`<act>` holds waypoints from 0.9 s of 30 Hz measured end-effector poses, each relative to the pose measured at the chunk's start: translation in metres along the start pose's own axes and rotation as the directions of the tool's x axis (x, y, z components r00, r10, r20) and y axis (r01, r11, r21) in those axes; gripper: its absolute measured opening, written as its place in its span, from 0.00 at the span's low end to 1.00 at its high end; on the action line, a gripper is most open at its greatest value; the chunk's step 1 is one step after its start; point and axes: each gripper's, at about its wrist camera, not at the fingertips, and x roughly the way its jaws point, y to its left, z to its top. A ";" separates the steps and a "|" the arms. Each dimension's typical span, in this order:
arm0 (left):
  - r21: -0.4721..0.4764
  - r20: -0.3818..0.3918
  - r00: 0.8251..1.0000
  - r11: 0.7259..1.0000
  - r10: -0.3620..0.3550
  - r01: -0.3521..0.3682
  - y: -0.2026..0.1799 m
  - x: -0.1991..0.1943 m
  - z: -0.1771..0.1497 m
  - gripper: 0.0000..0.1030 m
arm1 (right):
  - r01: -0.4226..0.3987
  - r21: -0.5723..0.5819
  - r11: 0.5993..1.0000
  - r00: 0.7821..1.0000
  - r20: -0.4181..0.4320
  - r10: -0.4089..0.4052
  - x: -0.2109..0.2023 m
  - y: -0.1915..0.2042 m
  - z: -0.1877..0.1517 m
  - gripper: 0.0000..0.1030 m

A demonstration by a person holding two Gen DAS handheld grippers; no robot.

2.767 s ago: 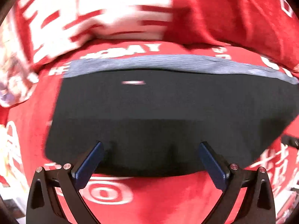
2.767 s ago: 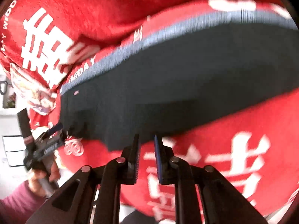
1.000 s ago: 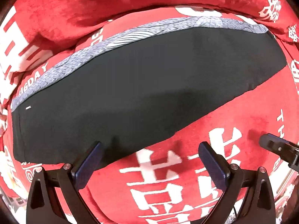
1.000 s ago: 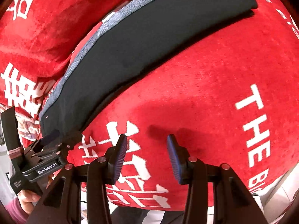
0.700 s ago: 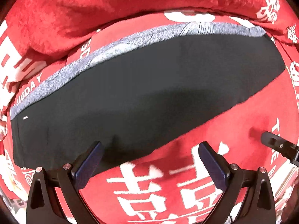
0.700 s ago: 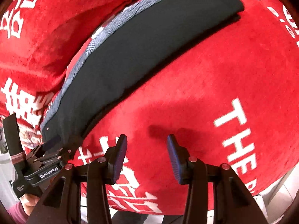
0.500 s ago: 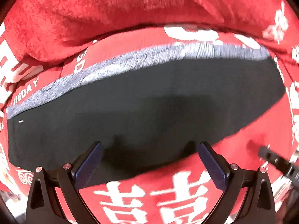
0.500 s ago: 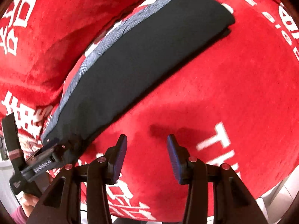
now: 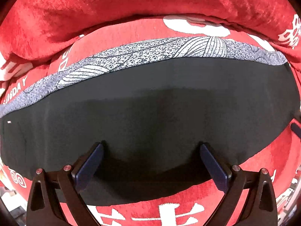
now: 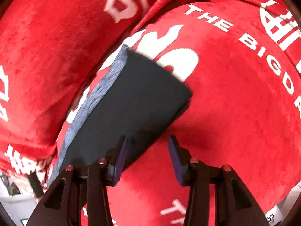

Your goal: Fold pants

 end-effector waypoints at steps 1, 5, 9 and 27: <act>0.004 0.001 1.000 1.000 0.005 -0.005 0.000 0.000 0.000 0.99 | -0.002 0.011 1.000 1.000 0.002 0.002 0.002 -0.003 0.004 0.46; 0.001 0.003 1.000 1.000 0.019 -0.019 -0.006 -0.002 -0.001 0.99 | 0.042 -0.054 0.998 0.999 0.020 -0.041 0.001 0.004 0.012 0.15; 0.012 0.012 0.999 0.999 0.050 -0.050 -0.016 -0.002 -0.002 0.99 | 0.066 -0.079 0.995 0.998 -0.002 -0.066 0.003 0.005 0.010 0.16; 0.023 0.017 0.996 0.996 0.087 -0.088 -0.035 0.000 0.006 0.99 | 0.064 -0.180 0.981 0.995 -0.060 -0.076 0.000 0.010 -0.034 0.47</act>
